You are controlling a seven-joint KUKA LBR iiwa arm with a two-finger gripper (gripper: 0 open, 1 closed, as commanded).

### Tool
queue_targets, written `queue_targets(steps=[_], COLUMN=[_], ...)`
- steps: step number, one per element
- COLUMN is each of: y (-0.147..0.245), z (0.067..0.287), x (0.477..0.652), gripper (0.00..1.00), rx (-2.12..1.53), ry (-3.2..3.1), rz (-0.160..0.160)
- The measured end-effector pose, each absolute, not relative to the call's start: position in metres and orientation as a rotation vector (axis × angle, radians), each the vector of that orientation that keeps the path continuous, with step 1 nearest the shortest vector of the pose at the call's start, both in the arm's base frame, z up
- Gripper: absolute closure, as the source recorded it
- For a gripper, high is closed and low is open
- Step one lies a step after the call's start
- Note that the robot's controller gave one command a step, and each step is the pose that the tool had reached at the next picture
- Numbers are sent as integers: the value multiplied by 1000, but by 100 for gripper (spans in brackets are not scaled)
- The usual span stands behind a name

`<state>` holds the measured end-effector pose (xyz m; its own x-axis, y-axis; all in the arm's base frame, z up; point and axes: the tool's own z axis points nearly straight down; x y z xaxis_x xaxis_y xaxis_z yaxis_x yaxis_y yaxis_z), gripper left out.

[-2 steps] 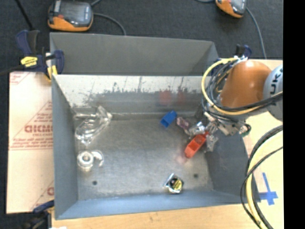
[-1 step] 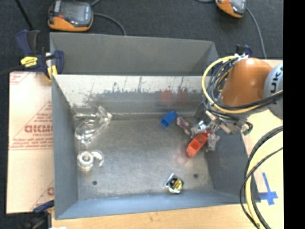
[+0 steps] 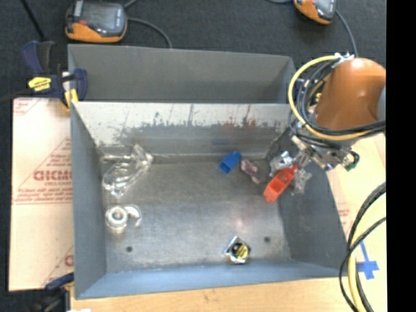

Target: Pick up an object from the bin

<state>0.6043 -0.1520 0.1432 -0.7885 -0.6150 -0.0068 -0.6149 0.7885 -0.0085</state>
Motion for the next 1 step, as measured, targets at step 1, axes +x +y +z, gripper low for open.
queue_targets(steps=[1], y=[-153], z=[190], x=[607], gripper=[100], rx=[-1011], ry=[2965], rz=[-9])
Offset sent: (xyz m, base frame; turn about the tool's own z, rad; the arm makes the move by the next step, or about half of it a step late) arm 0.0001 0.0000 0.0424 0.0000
